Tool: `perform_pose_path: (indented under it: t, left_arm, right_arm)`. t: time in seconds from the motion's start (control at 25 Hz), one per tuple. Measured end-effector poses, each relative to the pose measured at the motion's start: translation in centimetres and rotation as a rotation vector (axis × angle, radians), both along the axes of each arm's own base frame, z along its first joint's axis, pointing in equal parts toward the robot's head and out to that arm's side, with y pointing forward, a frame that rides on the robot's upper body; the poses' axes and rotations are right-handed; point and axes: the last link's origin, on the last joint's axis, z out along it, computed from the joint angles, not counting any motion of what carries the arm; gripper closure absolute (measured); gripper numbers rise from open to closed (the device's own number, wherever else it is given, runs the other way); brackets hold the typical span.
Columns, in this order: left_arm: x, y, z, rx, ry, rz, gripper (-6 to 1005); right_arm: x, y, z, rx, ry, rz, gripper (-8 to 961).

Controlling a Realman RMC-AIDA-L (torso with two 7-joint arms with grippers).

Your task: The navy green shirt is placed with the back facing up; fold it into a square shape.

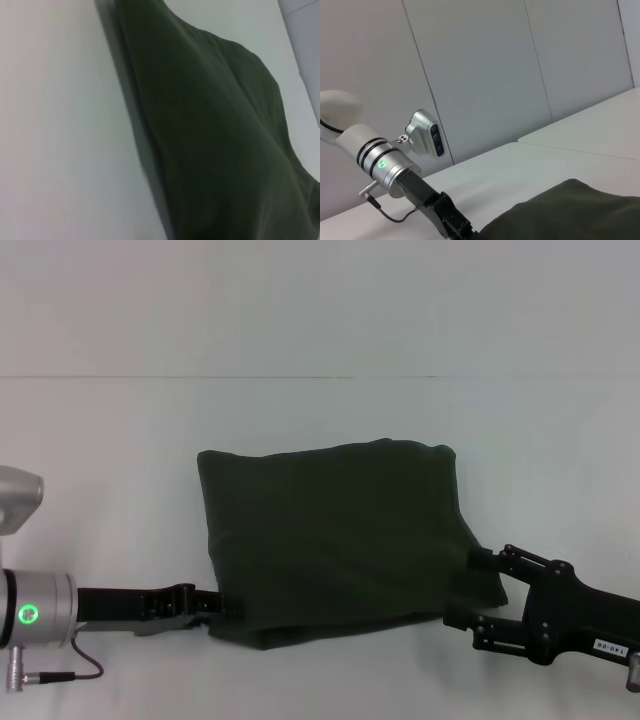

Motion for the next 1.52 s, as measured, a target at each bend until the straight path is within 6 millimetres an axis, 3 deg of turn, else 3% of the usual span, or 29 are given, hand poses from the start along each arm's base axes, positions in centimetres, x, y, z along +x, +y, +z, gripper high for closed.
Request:
perform_pose_path:
  t: [0.44, 0.6, 0.96, 1.52]
  left_arm:
    - [0.3, -0.1, 0.1, -0.008, -0.002, -0.05, 823]
    - [0.2, 0.1, 0.9, -0.014, 0.015, -0.09, 955]
    - [-1.6, 0.7, 3.7, 0.019, 0.08, -0.082, 921]
    - [-1.8, -0.5, 4.4, 0.037, 0.008, -0.085, 868]
  right_arm:
    - [0.0, 0.0, 0.0, 0.0, 0.002, -0.001, 38]
    - [-0.1, 0.1, 0.1, 0.001, 0.004, -0.001, 38]
    - [-0.2, 0.1, -0.1, -0.006, 0.008, 0.001, 37]
    - [-0.1, 0.0, 0.0, -0.001, 0.0, 0.006, 35]
